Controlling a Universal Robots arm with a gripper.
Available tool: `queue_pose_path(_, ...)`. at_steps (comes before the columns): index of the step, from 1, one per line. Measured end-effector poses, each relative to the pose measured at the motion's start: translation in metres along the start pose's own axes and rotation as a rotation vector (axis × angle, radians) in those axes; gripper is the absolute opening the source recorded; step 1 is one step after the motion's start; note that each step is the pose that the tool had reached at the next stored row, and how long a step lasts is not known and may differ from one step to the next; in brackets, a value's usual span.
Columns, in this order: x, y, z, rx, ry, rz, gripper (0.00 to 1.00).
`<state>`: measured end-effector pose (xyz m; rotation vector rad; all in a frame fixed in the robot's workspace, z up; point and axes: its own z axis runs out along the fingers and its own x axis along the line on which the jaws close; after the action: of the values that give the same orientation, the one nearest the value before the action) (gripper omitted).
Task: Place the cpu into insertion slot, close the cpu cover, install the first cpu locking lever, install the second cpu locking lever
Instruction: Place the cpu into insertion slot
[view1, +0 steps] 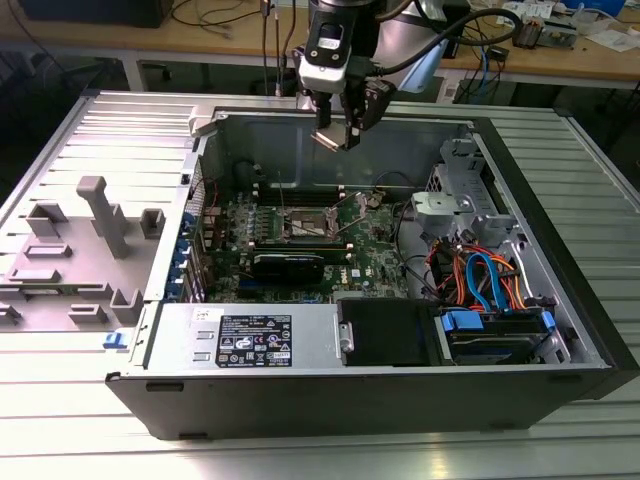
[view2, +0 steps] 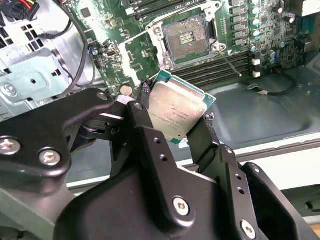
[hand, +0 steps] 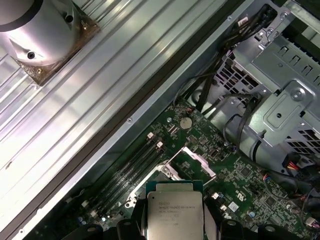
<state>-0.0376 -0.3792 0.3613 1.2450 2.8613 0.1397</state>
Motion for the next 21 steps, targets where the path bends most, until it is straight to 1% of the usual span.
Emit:
queue_pose_path(9,0.0,0.0,0.0,-0.0001,-0.0008,0.008,0.55)
queue_pose_path(10,0.0,0.0,0.0001,-0.0003,-0.0014,0.015,0.55)
queue_pose_path(13,0.0,0.0,0.0007,-0.0011,-0.0065,0.071,0.55)
queue_pose_path(17,0.0001,0.0,0.0012,-0.0018,-0.0096,0.105,0.55)
queue_pose_path(21,0.0001,0.0,0.0012,-0.0019,-0.0102,0.111,0.55)
